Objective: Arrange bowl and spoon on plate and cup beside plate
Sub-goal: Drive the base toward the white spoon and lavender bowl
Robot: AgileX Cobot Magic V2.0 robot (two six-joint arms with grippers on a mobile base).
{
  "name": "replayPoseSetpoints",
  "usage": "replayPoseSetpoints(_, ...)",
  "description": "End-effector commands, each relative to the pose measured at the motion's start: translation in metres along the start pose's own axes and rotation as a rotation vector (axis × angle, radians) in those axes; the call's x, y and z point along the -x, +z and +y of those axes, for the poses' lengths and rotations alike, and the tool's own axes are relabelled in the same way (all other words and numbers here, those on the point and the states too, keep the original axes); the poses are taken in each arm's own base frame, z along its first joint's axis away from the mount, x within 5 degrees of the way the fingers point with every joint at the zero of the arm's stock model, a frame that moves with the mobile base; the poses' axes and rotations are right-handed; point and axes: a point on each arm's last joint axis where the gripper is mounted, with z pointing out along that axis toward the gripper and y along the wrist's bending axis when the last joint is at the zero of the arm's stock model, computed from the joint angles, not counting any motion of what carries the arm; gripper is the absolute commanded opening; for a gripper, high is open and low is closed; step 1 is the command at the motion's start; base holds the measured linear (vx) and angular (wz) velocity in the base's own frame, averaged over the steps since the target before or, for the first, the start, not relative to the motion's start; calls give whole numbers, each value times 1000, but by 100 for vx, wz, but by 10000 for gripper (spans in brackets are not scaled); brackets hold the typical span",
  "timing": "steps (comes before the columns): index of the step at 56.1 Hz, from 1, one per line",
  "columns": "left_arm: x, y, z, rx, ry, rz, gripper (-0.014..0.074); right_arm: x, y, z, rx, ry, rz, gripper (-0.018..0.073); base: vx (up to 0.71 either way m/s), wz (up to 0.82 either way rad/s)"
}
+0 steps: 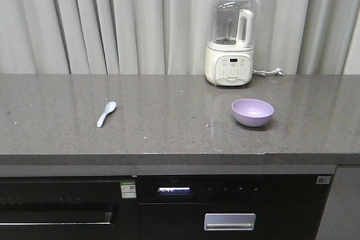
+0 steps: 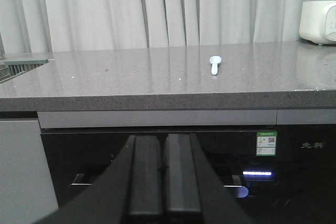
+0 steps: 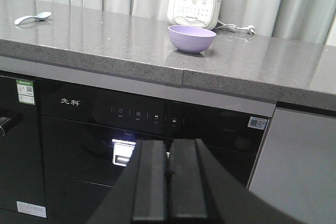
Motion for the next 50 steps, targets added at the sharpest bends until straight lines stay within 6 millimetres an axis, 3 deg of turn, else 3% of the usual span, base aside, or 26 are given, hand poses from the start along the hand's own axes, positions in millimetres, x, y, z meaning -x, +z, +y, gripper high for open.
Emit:
replayPoseSetpoints(1,19,-3,0,-8,-12,-128,-3,7,-1,-1,-17,-5,-92,-6,0,0)
replayPoseSetpoints(50,19,-3,0,-8,-12,-128,-3,7,-1,-1,-17,-5,-92,-6,0,0)
